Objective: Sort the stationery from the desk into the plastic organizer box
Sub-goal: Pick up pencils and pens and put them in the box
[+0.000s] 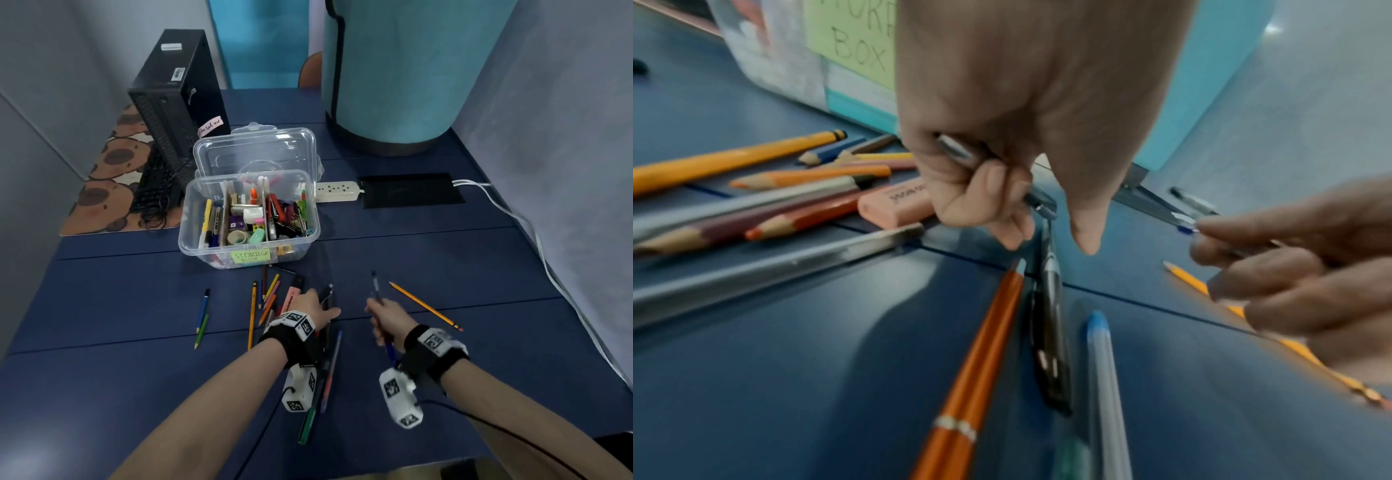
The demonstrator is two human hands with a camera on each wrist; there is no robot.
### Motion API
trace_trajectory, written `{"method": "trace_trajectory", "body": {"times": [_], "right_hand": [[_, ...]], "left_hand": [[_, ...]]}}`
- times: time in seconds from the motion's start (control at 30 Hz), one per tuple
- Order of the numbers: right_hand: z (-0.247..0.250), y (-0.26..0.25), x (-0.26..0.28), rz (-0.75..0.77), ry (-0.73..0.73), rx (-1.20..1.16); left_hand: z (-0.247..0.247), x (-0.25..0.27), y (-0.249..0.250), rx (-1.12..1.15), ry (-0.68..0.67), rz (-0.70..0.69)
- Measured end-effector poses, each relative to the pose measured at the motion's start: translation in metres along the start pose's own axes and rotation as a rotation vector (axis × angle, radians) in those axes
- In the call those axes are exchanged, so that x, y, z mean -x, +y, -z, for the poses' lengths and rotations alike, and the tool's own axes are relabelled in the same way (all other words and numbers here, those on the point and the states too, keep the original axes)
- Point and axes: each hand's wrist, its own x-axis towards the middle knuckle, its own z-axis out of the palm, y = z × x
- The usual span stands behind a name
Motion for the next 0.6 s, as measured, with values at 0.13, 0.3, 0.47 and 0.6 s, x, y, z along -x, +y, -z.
{"method": "trace_trajectory", "body": {"times": [0.13, 0.3, 0.47, 0.6], "right_hand": [[-0.023, 0.028, 0.012, -0.030, -0.067, 0.484], [-0.037, 0.036, 0.012, 0.000, -0.016, 0.607], [-0.051, 0.027, 0.007, 0.048, 0.066, 0.755], [-0.061, 0.019, 0.005, 0.068, 0.057, 0.797]], "left_hand": [[-0.007, -0.003, 0.003, -0.095, 0.015, -0.004], [-0.001, -0.007, 0.009, -0.034, 0.001, -0.021], [0.017, -0.005, 0.006, 0.028, 0.085, -0.045], [0.035, 0.006, -0.010, 0.092, 0.091, -0.073]]}}
